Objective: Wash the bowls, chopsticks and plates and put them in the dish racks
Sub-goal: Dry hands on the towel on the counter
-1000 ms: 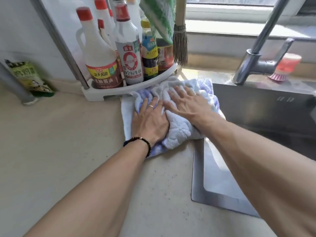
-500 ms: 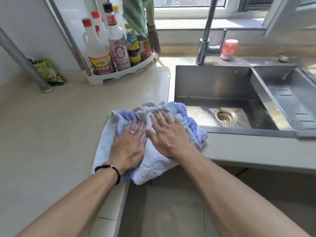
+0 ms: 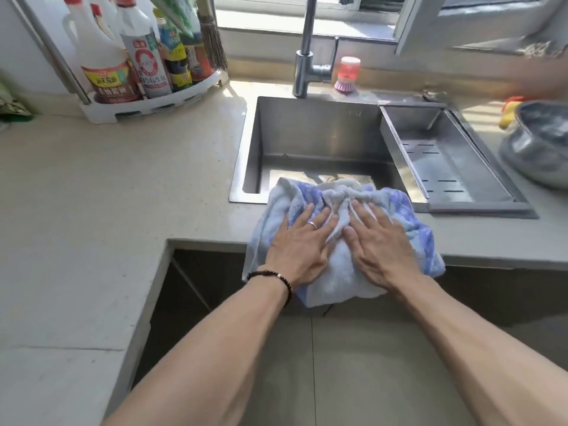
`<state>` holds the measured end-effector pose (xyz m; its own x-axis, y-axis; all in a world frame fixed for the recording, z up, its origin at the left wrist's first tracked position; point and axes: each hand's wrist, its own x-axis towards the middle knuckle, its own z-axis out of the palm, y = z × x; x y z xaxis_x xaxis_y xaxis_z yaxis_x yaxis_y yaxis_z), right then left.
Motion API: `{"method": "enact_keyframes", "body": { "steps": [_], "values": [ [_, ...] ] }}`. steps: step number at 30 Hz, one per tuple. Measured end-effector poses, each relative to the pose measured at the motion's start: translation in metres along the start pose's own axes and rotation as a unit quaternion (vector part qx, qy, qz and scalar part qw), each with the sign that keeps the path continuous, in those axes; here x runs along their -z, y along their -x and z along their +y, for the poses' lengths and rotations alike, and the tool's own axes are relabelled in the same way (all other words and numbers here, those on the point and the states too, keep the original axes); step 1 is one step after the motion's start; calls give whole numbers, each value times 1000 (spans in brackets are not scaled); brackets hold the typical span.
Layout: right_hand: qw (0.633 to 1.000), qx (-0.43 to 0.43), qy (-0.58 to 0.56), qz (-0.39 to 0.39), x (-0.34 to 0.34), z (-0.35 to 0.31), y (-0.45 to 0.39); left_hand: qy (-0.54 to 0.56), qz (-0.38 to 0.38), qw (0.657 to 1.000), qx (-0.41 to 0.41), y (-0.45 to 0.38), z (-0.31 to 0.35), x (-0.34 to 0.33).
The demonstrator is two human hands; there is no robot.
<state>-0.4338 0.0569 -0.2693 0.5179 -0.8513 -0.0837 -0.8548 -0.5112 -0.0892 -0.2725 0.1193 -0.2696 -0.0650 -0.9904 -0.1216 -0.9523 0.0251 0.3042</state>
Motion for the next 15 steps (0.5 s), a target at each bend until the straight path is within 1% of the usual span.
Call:
{"method": "enact_keyframes", "body": {
  "steps": [3, 8, 11, 13, 15],
  "values": [
    [1000, 8, -3, -7, 0, -35, 1, 25, 7, 1000, 10, 23, -20, 9],
    [993, 91, -30, -65, -1, -104, 7, 50, 40, 995, 76, 94, -62, 27],
    [981, 130, -97, -105, 12, -134, 16, 41, 76, 988, 125, 128, -73, 48],
    [966, 158, -163, -126, 25, -146, 20, 80, 108, 976, 169, 145, -68, 63],
    [949, 184, -218, -133, 45, -155, 23, 149, 136, 957, 208, 161, -60, 82]
  ]
}}
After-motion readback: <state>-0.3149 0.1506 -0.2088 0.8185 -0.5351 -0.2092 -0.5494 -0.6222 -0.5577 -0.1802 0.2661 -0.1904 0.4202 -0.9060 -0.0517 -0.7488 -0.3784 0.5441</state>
